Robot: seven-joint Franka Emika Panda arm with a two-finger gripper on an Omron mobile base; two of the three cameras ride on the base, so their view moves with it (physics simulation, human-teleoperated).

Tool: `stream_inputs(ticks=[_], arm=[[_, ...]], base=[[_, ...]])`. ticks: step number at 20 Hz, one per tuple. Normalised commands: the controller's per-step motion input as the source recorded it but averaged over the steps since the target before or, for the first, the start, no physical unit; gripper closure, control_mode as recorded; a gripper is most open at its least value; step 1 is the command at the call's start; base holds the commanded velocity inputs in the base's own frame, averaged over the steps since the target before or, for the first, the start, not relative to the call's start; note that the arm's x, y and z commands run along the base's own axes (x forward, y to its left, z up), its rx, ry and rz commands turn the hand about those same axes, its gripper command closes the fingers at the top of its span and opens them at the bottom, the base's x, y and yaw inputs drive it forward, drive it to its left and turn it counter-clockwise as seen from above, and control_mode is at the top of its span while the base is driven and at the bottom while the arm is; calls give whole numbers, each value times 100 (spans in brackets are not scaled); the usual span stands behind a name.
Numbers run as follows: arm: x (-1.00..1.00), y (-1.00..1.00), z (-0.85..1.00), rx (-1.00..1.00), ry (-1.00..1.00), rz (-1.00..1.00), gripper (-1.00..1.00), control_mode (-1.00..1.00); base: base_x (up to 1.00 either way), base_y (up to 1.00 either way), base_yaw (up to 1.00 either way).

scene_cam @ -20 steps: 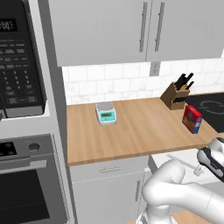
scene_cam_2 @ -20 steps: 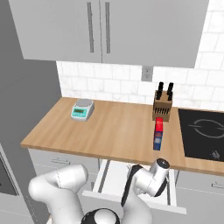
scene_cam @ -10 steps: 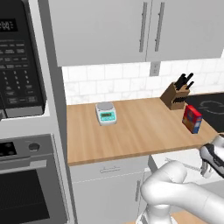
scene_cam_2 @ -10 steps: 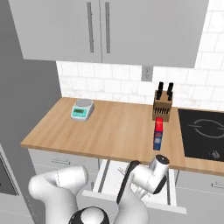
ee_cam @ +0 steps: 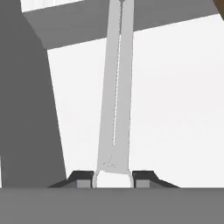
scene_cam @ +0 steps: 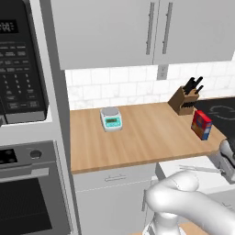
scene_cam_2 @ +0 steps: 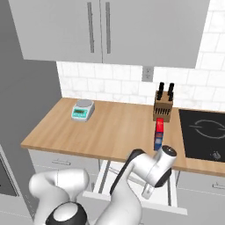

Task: Pick the tongs from the drawer and place it on the counter.

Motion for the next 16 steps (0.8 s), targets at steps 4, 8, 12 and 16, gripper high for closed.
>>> stream_inputs(ticks=[4, 8, 12, 16], arm=[[-38, -1, 99, 0, -16, 15, 100, -100], [10, 1, 91, 1, -9, 14, 100, -100], [52, 12, 36, 0, -3, 10, 100, -100], [78, 18, 1, 0, 0, 3, 100, -100]], base=[[0, 0, 0], [0, 0, 0], [0, 0, 0], [0, 0, 0]])
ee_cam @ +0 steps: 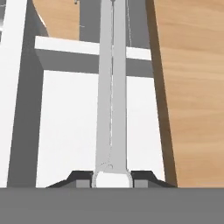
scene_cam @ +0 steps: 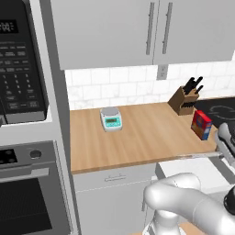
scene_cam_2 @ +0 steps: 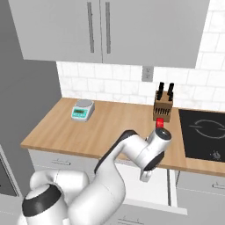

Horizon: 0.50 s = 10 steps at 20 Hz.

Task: Pick the tongs from the drawer and place it on the counter.

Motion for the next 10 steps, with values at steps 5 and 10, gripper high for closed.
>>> stream_inputs(ticks=[5, 10], arm=[[67, 38, 0, 0, 0, 0, 100, -100], [54, 46, 0, 0, 0, 0, 100, -100]], base=[[0, 0, 0], [0, 0, 0]])
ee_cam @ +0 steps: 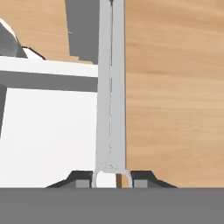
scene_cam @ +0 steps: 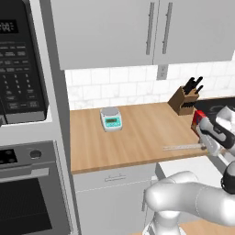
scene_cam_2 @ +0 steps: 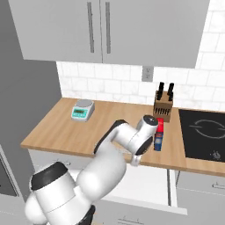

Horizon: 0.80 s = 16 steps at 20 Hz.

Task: Pick the tongs from the drawer and place it on the counter.

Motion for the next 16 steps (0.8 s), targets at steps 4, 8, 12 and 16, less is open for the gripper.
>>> stream_inputs(ticks=[4, 8, 12, 16], arm=[[56, 38, 0, 0, 0, 0, 100, -100], [59, 26, -3, 0, 0, 0, 100, -100], [58, 5, -22, 0, 0, 0, 100, -100], [46, 12, -37, 0, -2, 0, 100, -100]], base=[[0, 0, 0], [0, 0, 0], [0, 0, 0], [0, 0, 0]])
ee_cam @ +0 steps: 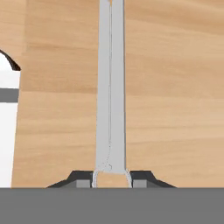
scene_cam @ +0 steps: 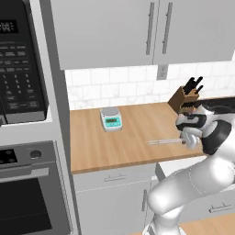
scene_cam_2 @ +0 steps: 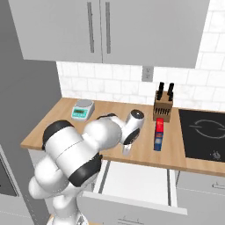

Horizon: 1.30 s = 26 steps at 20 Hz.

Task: Pick the tongs from the drawer and place it on the counter.

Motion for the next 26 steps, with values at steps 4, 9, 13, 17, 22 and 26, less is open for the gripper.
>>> stream_inputs(ticks=[4, 9, 13, 17, 22, 26], arm=[[45, 15, -25, 0, -1, 0, -100, -100], [14, 1, 1, 0, -2, 0, -100, -100], [-18, 0, 36, 0, -11, 0, -100, -100], [-41, 0, 74, 0, -14, 0, -100, -100], [-37, 19, 80, -1, -14, 0, -100, -100], [-43, 36, 52, -4, -21, 1, -100, -100]], base=[[0, 0, 0], [0, 0, 0], [0, 0, 0], [0, 0, 0], [0, 0, 0], [0, 0, 0]])
